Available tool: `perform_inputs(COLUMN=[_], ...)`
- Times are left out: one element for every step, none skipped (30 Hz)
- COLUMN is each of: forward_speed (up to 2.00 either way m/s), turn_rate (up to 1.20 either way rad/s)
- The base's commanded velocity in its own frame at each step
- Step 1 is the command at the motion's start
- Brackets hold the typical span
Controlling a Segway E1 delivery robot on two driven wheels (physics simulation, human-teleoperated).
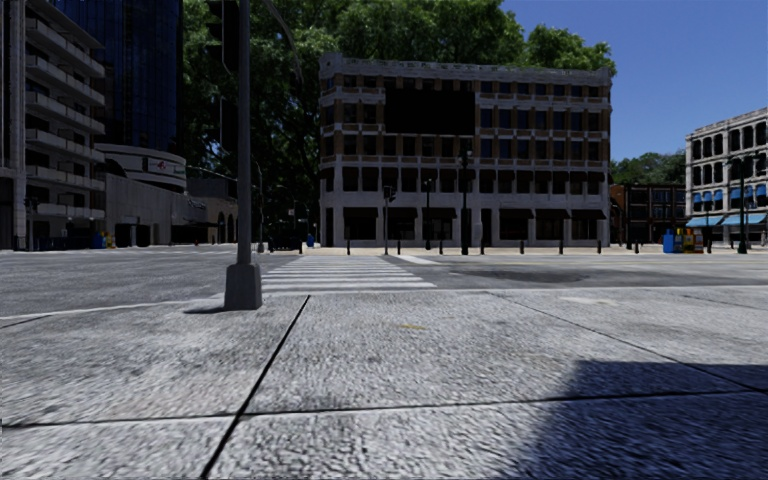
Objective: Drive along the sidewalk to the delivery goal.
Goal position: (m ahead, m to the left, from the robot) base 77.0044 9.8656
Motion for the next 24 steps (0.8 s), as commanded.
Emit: perform_inputs(forward_speed=[2.00,2.00,2.00,2.00,2.00,2.00,2.00,2.00,2.00,2.00,2.00,2.00,2.00,2.00,2.00,2.00,2.00,2.00,2.00,2.00,2.00,2.00,2.00,2.00], turn_rate=[0.00,0.00,0.00,0.00,0.12,0.29,0.54,0.62,0.62,0.64,0.63,0.38,0.18,0.08,0.08,0.01,0.00,0.00,0.00,0.00,0.00,0.00,0.00,0.08])
